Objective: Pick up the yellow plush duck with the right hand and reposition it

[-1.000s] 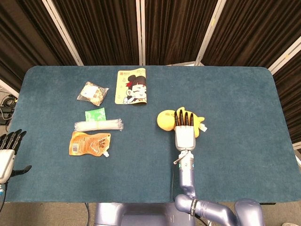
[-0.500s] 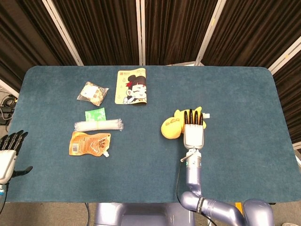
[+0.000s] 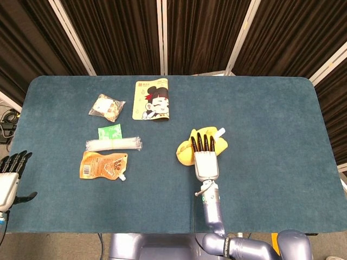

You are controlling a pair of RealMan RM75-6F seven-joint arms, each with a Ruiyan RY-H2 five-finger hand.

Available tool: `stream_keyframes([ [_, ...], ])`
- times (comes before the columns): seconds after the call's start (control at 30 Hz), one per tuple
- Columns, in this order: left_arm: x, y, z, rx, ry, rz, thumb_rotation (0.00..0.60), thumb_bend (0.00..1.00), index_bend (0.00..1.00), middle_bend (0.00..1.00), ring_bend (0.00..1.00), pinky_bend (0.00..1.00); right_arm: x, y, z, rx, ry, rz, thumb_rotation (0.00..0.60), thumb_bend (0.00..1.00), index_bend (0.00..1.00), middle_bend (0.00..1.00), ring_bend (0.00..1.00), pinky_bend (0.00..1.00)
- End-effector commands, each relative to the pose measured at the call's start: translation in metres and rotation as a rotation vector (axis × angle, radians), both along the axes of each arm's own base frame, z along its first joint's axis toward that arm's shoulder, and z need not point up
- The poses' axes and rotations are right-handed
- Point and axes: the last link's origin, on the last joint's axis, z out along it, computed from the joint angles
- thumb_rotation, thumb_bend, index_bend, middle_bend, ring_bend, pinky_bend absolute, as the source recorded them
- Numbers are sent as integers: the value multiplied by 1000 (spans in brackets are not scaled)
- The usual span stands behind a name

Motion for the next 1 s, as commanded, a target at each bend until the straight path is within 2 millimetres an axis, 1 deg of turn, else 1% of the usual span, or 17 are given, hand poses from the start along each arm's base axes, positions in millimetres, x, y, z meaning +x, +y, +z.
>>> stream_keyframes([
  [0.03, 0, 0, 0, 1, 0, -1, 600, 133, 0, 0, 0, 0, 2, 3, 6, -13, -9, 21, 600, 1000, 0, 0, 0, 0],
  [0.13, 0, 0, 0, 2, 1, -2, 600, 133, 0, 0, 0, 0, 4, 3, 12, -27, -17, 33, 600, 1000, 0, 0, 0, 0],
  [0.23, 0, 1, 0, 6, 3, -2, 600, 133, 0, 0, 0, 0, 5, 2, 28, -64, -31, 53, 600, 1000, 0, 0, 0, 0],
  [0.43, 0, 2, 0, 14, 4, -4, 600, 133, 0, 0, 0, 0, 2, 5, 49, -98, -33, 72, 600, 992, 0, 0, 0, 0],
  [0.53, -1, 2, 1, 23, 6, -5, 600, 133, 0, 0, 0, 0, -6, 12, 71, -130, -52, 84, 600, 976, 0, 0, 0, 0],
  [0.7, 0, 1, 1, 34, 6, -15, 600, 133, 0, 0, 0, 0, -20, 22, 90, -147, -45, 96, 600, 939, 0, 0, 0, 0],
  [0.77, 1, 1, 1, 42, 4, -25, 600, 134, 0, 0, 0, 0, -32, 29, 101, -150, -28, 102, 600, 864, 0, 0, 0, 0],
  [0.83, 1, 1, 1, 50, 2, -35, 600, 134, 0, 0, 0, 0, -47, 36, 113, -137, -18, 111, 600, 733, 0, 0, 0, 0],
  [0.93, 4, 0, 0, 67, -11, -61, 600, 132, 0, 0, 0, 0, -77, 45, 132, -134, 25, 124, 600, 567, 0, 0, 0, 0],
  [0.97, 4, -1, -1, 72, -11, -73, 600, 131, 0, 0, 0, 0, -91, 50, 142, -139, 41, 121, 600, 514, 0, 0, 0, 0],
  [1.0, 4, -1, -1, 74, -10, -77, 600, 131, 0, 0, 0, 0, -97, 52, 146, -138, 43, 123, 600, 486, 0, 0, 0, 0],
])
